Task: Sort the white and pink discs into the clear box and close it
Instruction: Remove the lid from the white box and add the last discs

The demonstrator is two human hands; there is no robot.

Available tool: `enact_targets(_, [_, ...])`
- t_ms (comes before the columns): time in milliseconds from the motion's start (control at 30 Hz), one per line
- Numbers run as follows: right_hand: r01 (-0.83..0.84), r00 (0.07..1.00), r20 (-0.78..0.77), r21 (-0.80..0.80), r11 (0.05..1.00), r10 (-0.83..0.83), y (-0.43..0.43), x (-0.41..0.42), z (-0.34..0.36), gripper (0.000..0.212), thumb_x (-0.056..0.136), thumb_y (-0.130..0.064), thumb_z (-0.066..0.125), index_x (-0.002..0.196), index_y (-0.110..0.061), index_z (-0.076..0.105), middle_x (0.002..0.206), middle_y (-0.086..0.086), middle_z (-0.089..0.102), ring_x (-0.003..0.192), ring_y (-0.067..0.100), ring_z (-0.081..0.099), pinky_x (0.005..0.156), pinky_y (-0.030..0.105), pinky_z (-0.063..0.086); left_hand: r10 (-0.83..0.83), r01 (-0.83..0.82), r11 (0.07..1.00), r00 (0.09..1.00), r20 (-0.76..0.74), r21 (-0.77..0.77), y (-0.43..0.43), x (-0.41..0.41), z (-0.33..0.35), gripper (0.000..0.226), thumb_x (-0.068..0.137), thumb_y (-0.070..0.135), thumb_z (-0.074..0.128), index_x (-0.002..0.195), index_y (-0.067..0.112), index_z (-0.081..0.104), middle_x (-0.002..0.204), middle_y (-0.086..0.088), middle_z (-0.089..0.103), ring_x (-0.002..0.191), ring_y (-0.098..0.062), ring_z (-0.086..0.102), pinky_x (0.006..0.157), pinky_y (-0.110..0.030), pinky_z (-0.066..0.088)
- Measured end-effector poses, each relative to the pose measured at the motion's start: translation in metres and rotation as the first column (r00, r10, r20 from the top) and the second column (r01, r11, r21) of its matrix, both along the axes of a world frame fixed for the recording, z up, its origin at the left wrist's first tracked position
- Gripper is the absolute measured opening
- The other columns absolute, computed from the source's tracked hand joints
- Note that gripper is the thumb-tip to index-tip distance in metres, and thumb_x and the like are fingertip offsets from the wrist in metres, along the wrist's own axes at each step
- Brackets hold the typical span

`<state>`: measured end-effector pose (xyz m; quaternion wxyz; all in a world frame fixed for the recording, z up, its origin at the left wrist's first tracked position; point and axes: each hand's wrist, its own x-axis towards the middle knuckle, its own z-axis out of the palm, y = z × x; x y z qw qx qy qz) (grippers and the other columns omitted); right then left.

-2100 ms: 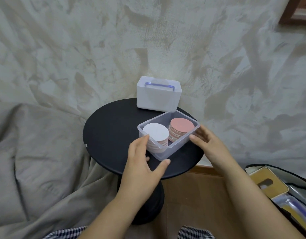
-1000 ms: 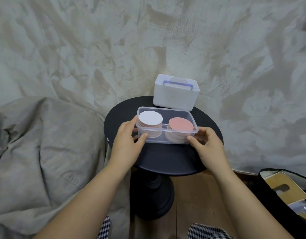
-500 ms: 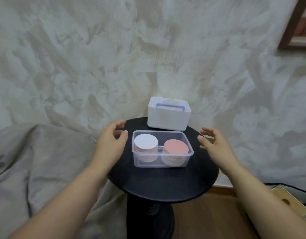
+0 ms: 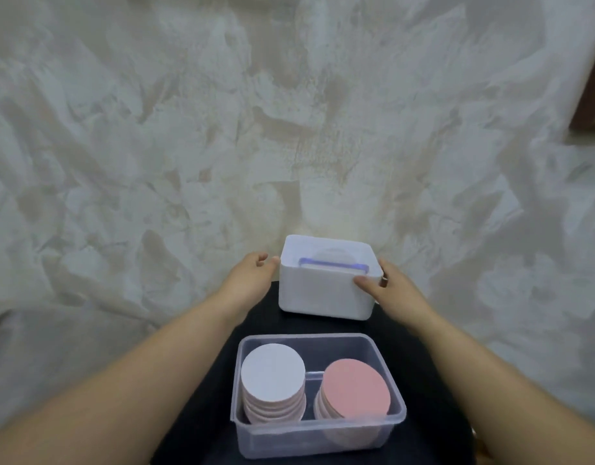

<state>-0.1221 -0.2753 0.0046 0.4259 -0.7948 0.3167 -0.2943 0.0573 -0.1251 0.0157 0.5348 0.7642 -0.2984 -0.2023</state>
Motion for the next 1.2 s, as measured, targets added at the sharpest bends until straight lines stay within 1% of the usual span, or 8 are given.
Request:
enact_targets(100, [-0.002,0.999,0.053,0.024,1.000,0.001,-0.005,0.002,-0.010,0.046,0.086,-0.029,0.063,0.129,-0.030,0.047,0.119,-0.012,0.058,0.107,0.009,0.056,0.069,0.011,0.043,-0.045,0.045,0.999,0.999,-0.012,0.014,-0.016,0.006,-0.005,0.043,0.094,0.039,0.041,0.129,0.016,0.048,0.131,-0.005,0.052,0.116,-0.023,0.052,0.101,-0.043,0.042])
enact_targets(200, [-0.019,0.994,0.110,0.051,0.998,0.014,-0.007,0.000,-0.017,0.053,0.085,-0.025,0.065,0.134,-0.028,0.044,0.122,-0.014,0.057,0.110,0.005,0.055,0.072,0.006,0.046,-0.109,0.107,0.993,0.993,-0.049,-0.048,-0.023,0.006,-0.008,0.018,0.097,0.030,0.040,0.102,0.027,0.058,0.110,0.004,0.063,0.104,-0.019,0.059,0.098,-0.042,0.045])
enact_targets(367, [-0.061,0.985,0.161,0.040,0.997,0.053,-0.005,-0.007,-0.023,0.056,0.084,-0.024,0.066,0.134,-0.036,0.044,0.126,-0.018,0.057,0.116,0.002,0.053,0.094,0.024,0.044,-0.136,0.120,0.983,0.985,-0.108,-0.138,-0.014,0.005,-0.010,0.024,0.097,0.022,0.044,0.117,0.020,0.055,0.113,0.004,0.063,0.102,-0.015,0.061,0.093,-0.035,0.049])
enact_targets(467, [-0.155,0.974,0.175,0.064,0.986,0.141,0.000,-0.015,-0.024,0.051,0.088,-0.023,0.060,0.134,-0.039,0.044,0.128,-0.023,0.055,0.117,-0.005,0.051,0.095,0.020,0.040,-0.150,0.129,0.980,0.978,-0.144,-0.149,-0.004,0.004,-0.011,0.028,0.096,0.022,0.045,0.123,0.020,0.054,0.117,0.004,0.062,0.107,-0.015,0.059,0.096,-0.037,0.047])
enact_targets(600, [-0.195,0.931,0.355,0.304,0.932,0.079,0.002,-0.015,-0.022,0.031,0.098,-0.025,0.041,0.126,-0.030,0.053,0.125,-0.015,0.060,0.110,0.001,0.058,0.087,0.024,0.045,-0.153,0.117,0.973,0.972,-0.176,-0.198,0.006,-0.002,-0.015,0.028,0.095,0.018,0.048,0.123,0.022,0.053,0.119,0.007,0.061,0.106,-0.010,0.059,0.094,-0.034,0.048])
enact_targets(767, [-0.273,0.936,0.333,0.489,0.828,0.113,0.004,-0.008,-0.021,0.035,0.098,-0.028,0.039,0.130,-0.024,0.051,0.119,-0.007,0.065,0.102,0.009,0.063,0.091,0.030,0.045,-0.143,0.098,0.965,0.975,-0.171,-0.244,0.015,-0.011,-0.018,0.025,0.094,0.014,0.050,0.112,0.030,0.054,0.120,0.010,0.059,0.110,-0.008,0.057,0.098,-0.037,0.046])
enact_targets(1000, [-0.431,0.895,0.342,0.490,0.758,0.287,-0.001,-0.018,-0.028,0.063,0.082,-0.037,0.058,0.139,-0.043,0.033,0.138,-0.010,0.051,0.115,0.014,0.056,0.105,0.036,0.036,-0.160,0.121,0.958,0.978,-0.137,-0.259,0.025,-0.015,-0.021,0.035,0.092,0.011,0.054,0.124,0.024,0.049,0.126,0.008,0.055,0.105,-0.005,0.061,0.097,-0.035,0.047])
enact_targets(1200, [-0.490,0.868,0.333,0.465,0.737,0.368,0.001,-0.023,-0.027,0.099,0.054,-0.059,0.078,0.139,-0.050,0.027,0.137,-0.016,0.050,0.122,0.016,0.052,0.107,0.038,0.034,-0.188,0.134,0.945,0.969,-0.159,-0.297,0.033,-0.017,-0.018,0.034,0.092,0.005,0.051,0.121,0.023,0.050,0.126,0.006,0.054,0.102,-0.002,0.061,0.091,-0.027,0.050])
